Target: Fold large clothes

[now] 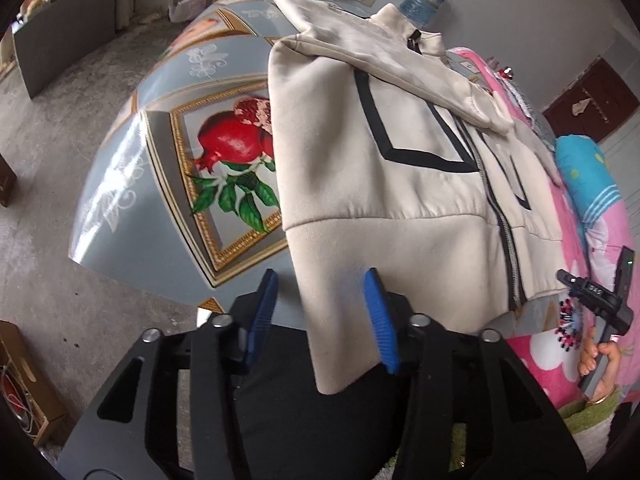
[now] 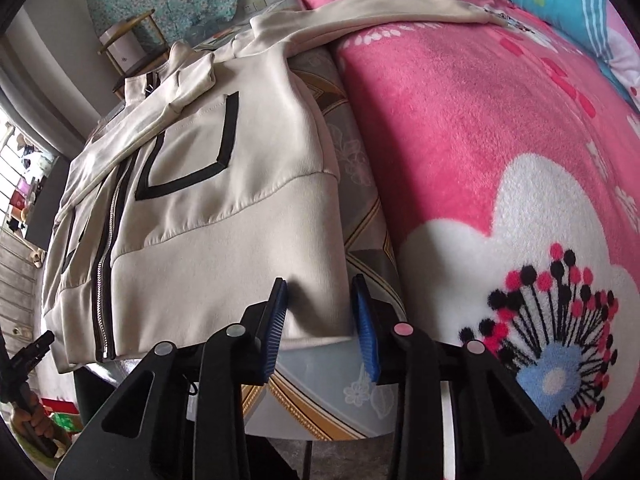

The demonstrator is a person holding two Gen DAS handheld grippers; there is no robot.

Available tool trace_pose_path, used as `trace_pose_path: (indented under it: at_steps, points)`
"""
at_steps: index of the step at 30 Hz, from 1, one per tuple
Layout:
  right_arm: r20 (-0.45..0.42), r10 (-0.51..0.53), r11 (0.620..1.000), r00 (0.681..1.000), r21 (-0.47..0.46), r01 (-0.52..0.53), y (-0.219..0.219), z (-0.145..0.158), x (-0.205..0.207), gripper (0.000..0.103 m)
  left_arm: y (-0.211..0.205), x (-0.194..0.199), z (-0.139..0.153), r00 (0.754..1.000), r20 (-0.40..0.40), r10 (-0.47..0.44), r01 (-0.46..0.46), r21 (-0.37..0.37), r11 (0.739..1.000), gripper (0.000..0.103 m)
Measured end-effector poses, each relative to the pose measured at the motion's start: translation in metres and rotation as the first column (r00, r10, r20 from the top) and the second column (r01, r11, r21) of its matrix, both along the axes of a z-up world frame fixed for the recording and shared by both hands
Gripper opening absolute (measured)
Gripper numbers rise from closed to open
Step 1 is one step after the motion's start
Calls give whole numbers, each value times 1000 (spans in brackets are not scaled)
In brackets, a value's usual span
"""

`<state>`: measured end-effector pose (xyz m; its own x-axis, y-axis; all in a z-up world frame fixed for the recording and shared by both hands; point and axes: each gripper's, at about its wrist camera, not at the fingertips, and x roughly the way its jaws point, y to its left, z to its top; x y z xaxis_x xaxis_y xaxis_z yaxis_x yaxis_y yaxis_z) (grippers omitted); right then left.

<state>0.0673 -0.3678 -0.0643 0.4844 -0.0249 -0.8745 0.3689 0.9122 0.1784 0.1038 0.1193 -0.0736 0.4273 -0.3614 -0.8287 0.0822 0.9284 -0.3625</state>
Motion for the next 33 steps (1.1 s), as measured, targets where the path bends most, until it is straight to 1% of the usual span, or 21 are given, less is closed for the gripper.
trace_pose_path:
  at_steps: [1,2,4,5,8,9,11,12,14,16,18,19,20,21,23,25,29,30,31,32,33]
  points:
    - [4,7,1000,1000,24,-7,0,1,2,11,-2,0,3,1000,16,-6,6,20,1000,18]
    - [10,9,999,1000,35,-9,0,4,3,8,-3,0,6,999,27,-22,22,26,999,9]
    - [40,22,999,999,49,-24,2,18,1,6,-4,1,19,997,64,-46,43,55,998,4]
    - [63,29,998,998,52,-32,4,30,-3,6,-1,1,30,995,86,-55,51,52,997,4]
    - [139,65,994,988,81,-77,14,70,-21,5,17,2,70,987,144,-72,72,9,997,4]
    - [158,80,992,984,85,-94,20,81,-28,5,24,2,84,984,165,-70,69,11,998,4]
    - [169,111,989,979,76,-125,31,91,-38,5,35,1,103,977,203,-62,51,58,997,4]
    - [155,119,989,981,70,-131,35,89,-42,5,38,3,106,978,200,-63,50,73,996,4]
    - [90,112,989,990,85,-120,33,66,-42,5,44,6,94,987,144,-71,60,77,995,4]
    - [3,87,989,996,120,-87,24,34,-40,5,37,10,58,995,25,-101,97,106,990,4]
    - [-93,71,987,993,147,-56,17,4,-36,6,31,12,27,991,-68,-115,124,142,982,5]
    - [-111,61,987,992,152,-44,15,1,-36,8,31,11,20,991,-82,-103,116,169,979,6]
    - [-112,69,985,991,167,-49,13,4,-36,14,34,11,19,992,-81,-97,110,174,979,10]
    - [-115,72,988,991,142,-55,13,12,-36,19,39,10,23,993,-70,-93,103,152,983,11]
    - [-89,79,996,993,43,-75,14,35,-34,46,50,11,39,997,-24,-75,78,119,990,24]
    - [-48,86,996,995,-10,-87,13,54,-26,57,58,17,53,998,23,-58,55,110,992,31]
    - [55,146,989,988,-1,-146,12,86,17,57,55,51,65,997,65,-47,37,146,989,34]
    - [76,173,985,982,4,-174,18,91,31,57,51,62,67,995,85,-52,38,159,987,37]
    - [90,199,980,976,8,-201,24,93,44,57,45,74,68,992,109,-62,41,182,983,45]
    - [107,234,971,966,17,-237,34,96,61,58,39,88,67,990,124,-68,41,210,977,48]
    - [116,262,963,958,27,-267,45,97,74,58,33,101,65,989,131,-76,43,242,969,48]
